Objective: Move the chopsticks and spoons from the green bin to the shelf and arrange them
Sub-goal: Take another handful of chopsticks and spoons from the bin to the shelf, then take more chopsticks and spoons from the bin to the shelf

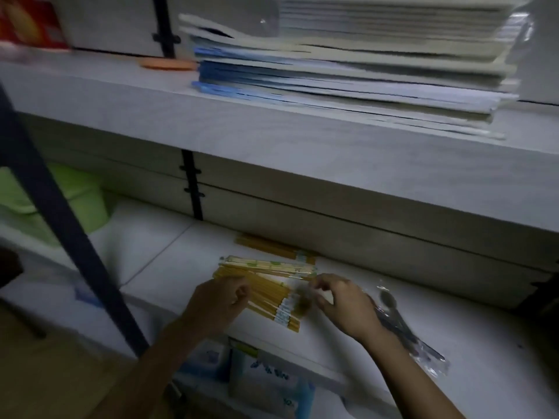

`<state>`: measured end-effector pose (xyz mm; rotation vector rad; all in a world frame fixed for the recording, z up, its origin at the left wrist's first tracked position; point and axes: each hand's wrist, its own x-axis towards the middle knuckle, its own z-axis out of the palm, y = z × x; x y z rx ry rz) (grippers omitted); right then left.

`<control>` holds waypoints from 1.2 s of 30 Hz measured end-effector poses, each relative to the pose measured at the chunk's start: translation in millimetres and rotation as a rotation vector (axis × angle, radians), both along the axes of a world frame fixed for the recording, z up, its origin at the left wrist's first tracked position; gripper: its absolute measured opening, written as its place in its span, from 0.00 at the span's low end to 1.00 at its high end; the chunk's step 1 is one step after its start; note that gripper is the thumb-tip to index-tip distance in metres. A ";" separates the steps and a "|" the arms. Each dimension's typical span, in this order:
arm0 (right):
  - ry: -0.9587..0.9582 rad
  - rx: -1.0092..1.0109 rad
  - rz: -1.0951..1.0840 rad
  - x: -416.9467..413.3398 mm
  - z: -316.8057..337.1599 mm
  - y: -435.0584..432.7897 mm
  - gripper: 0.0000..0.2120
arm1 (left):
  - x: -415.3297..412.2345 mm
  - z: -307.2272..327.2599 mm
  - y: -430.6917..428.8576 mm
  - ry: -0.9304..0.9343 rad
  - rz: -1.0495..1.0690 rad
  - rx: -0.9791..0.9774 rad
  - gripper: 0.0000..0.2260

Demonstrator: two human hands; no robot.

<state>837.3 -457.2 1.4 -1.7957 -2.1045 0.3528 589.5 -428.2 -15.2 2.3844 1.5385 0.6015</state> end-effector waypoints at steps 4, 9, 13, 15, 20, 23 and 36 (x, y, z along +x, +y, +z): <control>0.036 0.010 0.193 -61.1 16.7 9.9 0.08 | -43.8 10.1 -17.9 0.025 0.138 0.003 0.16; 0.019 0.062 0.417 -141.9 27.1 19.8 0.11 | -102.9 23.0 -42.0 0.108 0.306 0.030 0.09; 0.067 0.016 0.586 -218.8 28.0 26.2 0.12 | -167.8 29.4 -63.6 0.127 0.476 0.041 0.09; 0.088 0.011 0.635 -257.9 26.4 28.6 0.11 | -202.4 31.1 -70.1 0.127 0.537 0.025 0.08; 0.121 -0.018 0.667 -355.4 22.6 36.8 0.10 | -289.9 37.5 -72.3 0.181 0.609 0.021 0.09; 0.122 0.002 0.668 -410.8 23.5 45.6 0.10 | -341.8 40.3 -63.9 0.215 0.611 0.035 0.09; 0.218 0.062 0.420 -553.8 50.7 126.0 0.09 | -489.5 58.4 9.9 0.177 0.526 0.020 0.10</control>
